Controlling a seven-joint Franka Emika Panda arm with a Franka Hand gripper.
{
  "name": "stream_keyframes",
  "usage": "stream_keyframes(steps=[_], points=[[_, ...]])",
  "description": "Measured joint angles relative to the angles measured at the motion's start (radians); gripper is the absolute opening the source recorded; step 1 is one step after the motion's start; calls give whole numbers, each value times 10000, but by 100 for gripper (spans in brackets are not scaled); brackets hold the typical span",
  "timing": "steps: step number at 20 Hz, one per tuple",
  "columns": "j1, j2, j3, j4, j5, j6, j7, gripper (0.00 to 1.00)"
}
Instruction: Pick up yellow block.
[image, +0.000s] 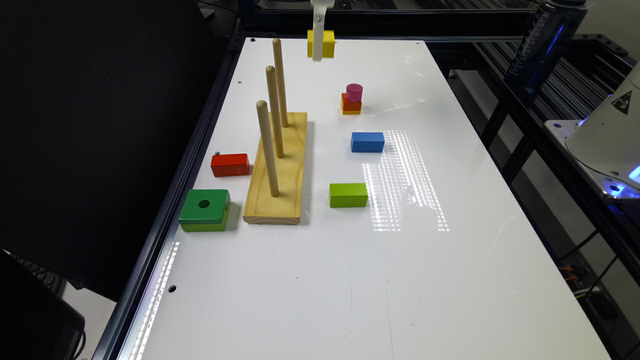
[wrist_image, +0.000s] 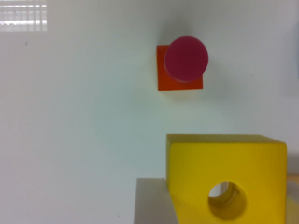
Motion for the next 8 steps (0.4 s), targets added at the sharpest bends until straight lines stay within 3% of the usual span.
stream_keyframes(steps=[8], points=[[-9, -249, 12, 43, 111, -216, -58, 0]])
